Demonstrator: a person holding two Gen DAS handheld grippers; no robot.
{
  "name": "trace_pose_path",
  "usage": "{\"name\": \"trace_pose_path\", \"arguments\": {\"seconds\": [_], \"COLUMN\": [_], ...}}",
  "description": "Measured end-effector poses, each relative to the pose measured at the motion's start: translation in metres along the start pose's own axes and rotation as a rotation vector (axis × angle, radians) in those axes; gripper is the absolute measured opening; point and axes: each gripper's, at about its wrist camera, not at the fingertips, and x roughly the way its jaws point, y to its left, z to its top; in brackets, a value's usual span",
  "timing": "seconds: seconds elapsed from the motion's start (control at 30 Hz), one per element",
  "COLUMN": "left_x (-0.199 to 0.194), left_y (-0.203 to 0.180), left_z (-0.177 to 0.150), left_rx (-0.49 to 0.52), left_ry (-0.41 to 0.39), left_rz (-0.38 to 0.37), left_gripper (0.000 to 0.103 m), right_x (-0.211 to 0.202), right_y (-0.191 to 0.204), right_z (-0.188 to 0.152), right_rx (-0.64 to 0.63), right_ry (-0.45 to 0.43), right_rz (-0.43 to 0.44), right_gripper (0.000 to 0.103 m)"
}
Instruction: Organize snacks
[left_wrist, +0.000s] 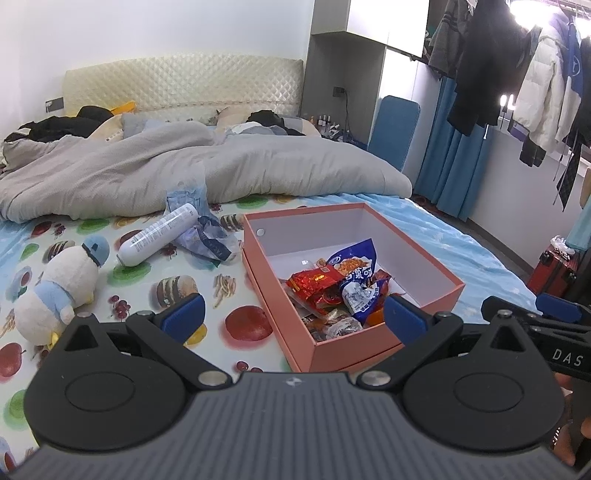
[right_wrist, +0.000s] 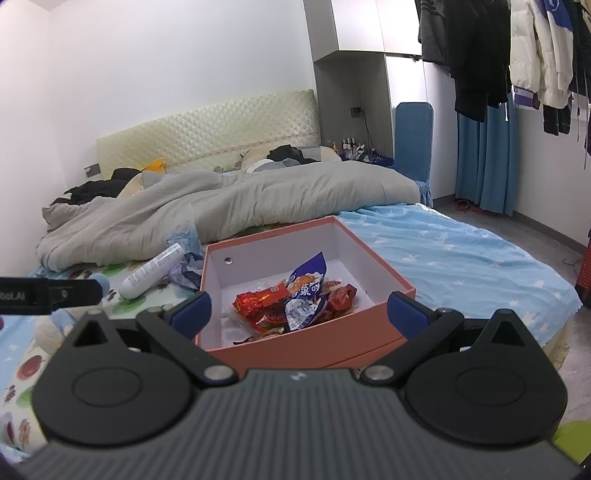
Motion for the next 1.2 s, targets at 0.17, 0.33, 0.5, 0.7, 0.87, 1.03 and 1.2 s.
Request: {"name": "trace_pose_path", "arguments": {"seconds": [0.17,0.33,0.5,0.7,0.87,1.03,1.2], "left_x": [-0.002,-0.005,-0.006,-0.008,-0.01,-0.01,-0.01], "left_y": [0.0,-0.001,-0.002,-0.003,-0.003,-0.003,-0.003], "left_z": [0.001,0.002,0.002,0.003,0.004,0.003,0.003], "left_rx": [-0.001,0.001,0.001,0.002,-0.004,-0.006,-0.004], "left_ry": [-0.002,-0.009,-0.01,-0.007,-0.003,-0.003,-0.002], "left_rz": [-0.002,0.004,0.004,0.007,0.008,0.009,0.01], "left_gripper": [0.103,0.103,0.103,0.103,0.103,0.103,0.103], "right_x": [-0.002,-0.002,-0.002,-0.001,-0.001,-0.001,-0.002], "right_y": [-0.001,-0.001,0.0,0.0,0.0,0.0,-0.001], "right_z": [0.001,0.002,0.002,0.002,0.003,0.003,0.002], "right_rx": [0.0,0.002,0.002,0.001,0.0,0.002,0.003], "right_ry": [-0.005,-0.005,-0.005,-0.001,-0.002,-0.004,-0.005], "right_rz": [0.002,0.004,0.005,0.007,0.01,0.01,0.012], "right_gripper": [0.103,0.103,0.103,0.103,0.103,0.103,0.103]}}
